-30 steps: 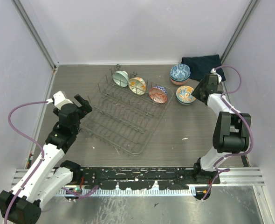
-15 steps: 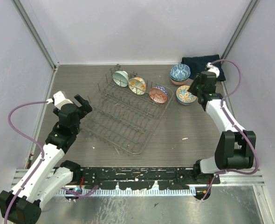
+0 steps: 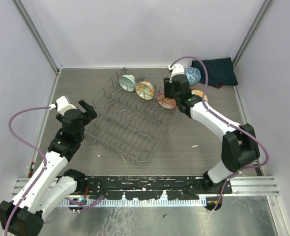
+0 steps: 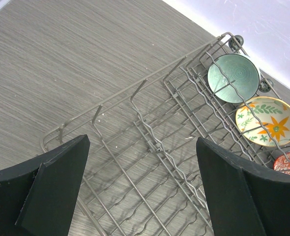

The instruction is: Unload the bowls from the dish rack

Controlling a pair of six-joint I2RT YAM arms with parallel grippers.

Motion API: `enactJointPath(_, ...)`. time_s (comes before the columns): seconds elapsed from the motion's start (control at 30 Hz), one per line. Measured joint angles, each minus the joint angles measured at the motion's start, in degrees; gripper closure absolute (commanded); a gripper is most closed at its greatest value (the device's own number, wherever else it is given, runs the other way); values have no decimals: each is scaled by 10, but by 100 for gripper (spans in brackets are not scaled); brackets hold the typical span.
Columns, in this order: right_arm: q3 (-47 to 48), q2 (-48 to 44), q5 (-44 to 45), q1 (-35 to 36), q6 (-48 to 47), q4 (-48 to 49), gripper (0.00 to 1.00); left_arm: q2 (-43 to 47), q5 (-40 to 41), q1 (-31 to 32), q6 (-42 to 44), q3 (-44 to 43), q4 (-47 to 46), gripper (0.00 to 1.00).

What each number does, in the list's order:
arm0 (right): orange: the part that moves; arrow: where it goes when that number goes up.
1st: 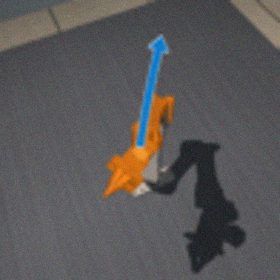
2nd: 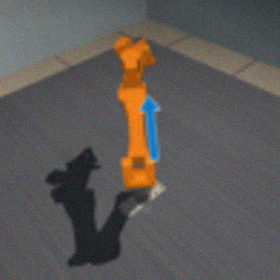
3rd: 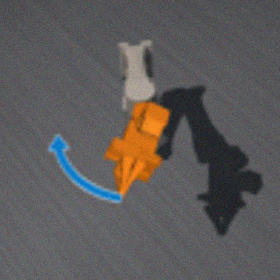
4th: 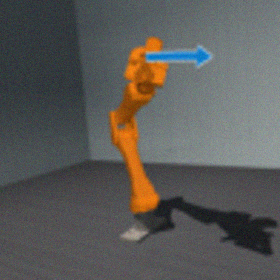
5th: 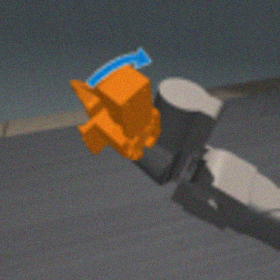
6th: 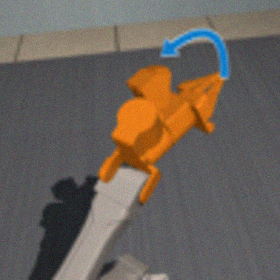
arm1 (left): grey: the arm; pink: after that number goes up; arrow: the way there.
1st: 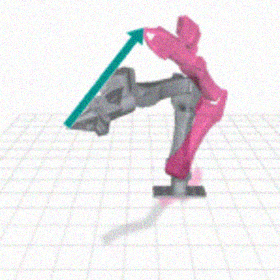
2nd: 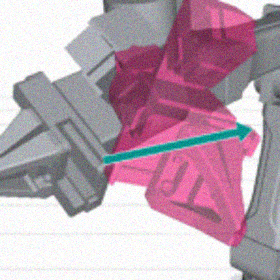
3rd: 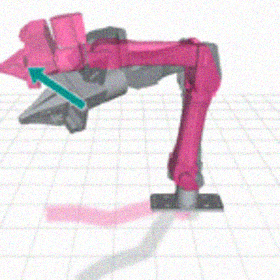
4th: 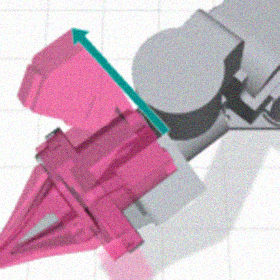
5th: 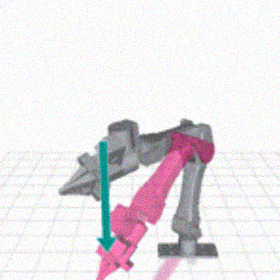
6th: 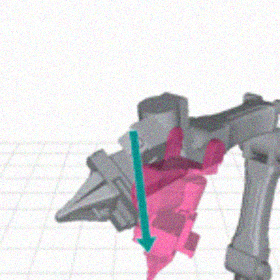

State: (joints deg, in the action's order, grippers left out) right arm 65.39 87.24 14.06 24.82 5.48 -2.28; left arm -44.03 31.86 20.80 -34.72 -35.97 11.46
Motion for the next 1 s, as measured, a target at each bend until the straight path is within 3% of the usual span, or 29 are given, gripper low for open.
enactJointPath(0.37, 31, 122, 152, 107, -136, 28, 48, 0, 0, 0, 0, 0, 0, 2)
enactJointPath(1.0, 43, 185, 276, 107, -219, 70, 53, -13, 0, 0, 2, 0, 0, 2)
